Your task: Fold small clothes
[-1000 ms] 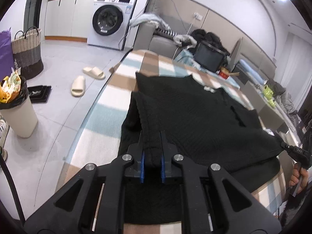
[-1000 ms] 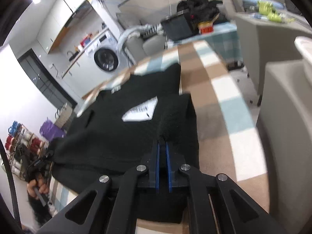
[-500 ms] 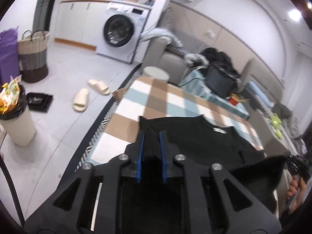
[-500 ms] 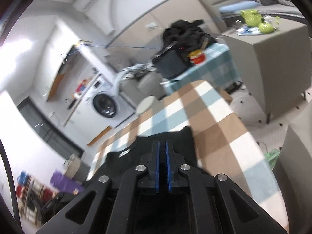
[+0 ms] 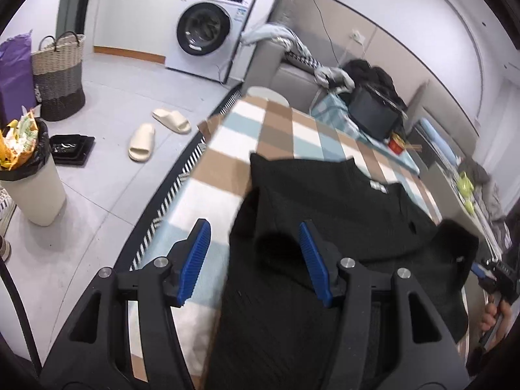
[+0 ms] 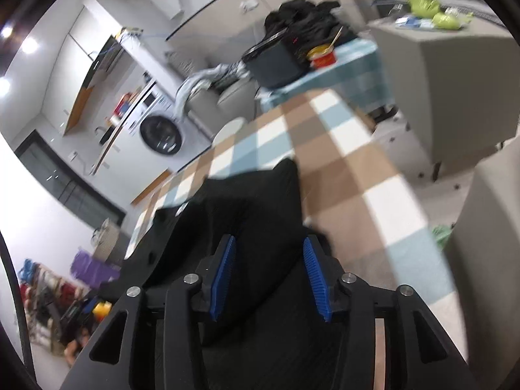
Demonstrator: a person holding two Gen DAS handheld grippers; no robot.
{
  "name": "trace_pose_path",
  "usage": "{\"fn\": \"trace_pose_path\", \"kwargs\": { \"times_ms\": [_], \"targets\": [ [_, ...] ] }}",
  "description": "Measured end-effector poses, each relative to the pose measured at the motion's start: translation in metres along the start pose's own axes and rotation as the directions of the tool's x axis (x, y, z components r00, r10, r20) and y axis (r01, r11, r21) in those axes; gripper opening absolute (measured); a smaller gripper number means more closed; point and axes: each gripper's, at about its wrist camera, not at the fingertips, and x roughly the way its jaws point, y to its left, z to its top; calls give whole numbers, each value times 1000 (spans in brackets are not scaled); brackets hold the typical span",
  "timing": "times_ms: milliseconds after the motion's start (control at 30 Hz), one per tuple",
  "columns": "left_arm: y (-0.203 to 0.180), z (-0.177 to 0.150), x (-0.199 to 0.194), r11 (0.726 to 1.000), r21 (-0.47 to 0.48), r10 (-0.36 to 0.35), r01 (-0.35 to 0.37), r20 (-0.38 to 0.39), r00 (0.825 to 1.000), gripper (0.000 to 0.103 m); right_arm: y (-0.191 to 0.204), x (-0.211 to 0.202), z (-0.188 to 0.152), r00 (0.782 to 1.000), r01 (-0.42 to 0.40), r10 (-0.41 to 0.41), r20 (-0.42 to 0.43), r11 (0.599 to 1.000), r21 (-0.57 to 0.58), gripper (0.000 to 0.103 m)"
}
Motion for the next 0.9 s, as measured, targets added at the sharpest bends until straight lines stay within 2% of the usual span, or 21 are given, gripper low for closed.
{"fn": "trace_pose_path", "kwargs": {
  "times_ms": [100, 167, 267, 300, 333, 367, 400, 467, 567, 633, 700, 767, 800, 833, 900],
  "targets": [
    [-8, -8, 10, 1000, 23, -1, 2, -28, 1000, 54, 8, 5, -7, 998, -53, 53, -27, 999, 6, 46],
    [-14, -11, 15, 999, 43, -4, 6, -37, 999, 53, 15, 9, -12, 991, -123, 124, -48, 992, 22, 46],
    [-22, -13, 23, 997, 79, 0, 3, -35, 999, 53, 30, 16, -20, 989, -124, 124, -75, 992, 1, 46],
    [-22, -12, 27, 997, 76, 1, 2, -35, 999, 48, 34, 18, -21, 992, -111, 109, -71, 994, -21, 46],
    [-22, -11, 32, 998, 63, 4, -1, -45, 999, 30, 36, 22, -21, 994, -88, 86, -61, 996, -30, 41],
    [-21, -8, 38, 999, 54, 2, 2, -62, 998, 20, 34, 26, -21, 997, -61, 60, -56, 998, -8, 23],
    [-20, -6, 44, 999, 38, -9, 12, -84, 996, 8, 31, 32, -20, 997, -42, 44, -69, 999, 29, 14],
    [-19, -1, 47, 999, 27, -25, 27, -70, 997, 3, 22, 45, -14, 995, -31, 40, -89, 994, 107, 4],
    [-20, 11, 45, 999, 20, -47, 47, -32, 998, 3, 21, 49, -3, 998, -52, 57, -32, 989, 136, 3],
    [-18, 23, 44, 998, 2, -70, 70, 3, 998, 3, 22, 46, 10, 994, -108, 103, 41, 982, 157, 3],
    [-12, 36, 47, 997, -37, -73, 74, 37, 997, 4, 18, 43, 25, 987, -131, 109, 119, 971, 198, 6],
    [-4, 48, 53, 995, -97, -13, 16, 28, 1000, 20, 8, 41, 41, 983, -114, 70, 171, 958, 263, 12],
    [1, 51, 54, 991, -131, 9, -5, 26, 1000, 34, 4, 39, 46, 982, -105, 55, 180, 953, 283, 15],
    [5, 54, 55, 988, -155, 14, -9, 33, 999, 41, 0, 38, 51, 984, -80, 28, 176, 953, 293, 18],
    [8, 58, 56, 989, -151, 9, -4, 35, 999, 43, -4, 35, 56, 987, -53, 8, 162, 960, 274, 19]
  ]
}}
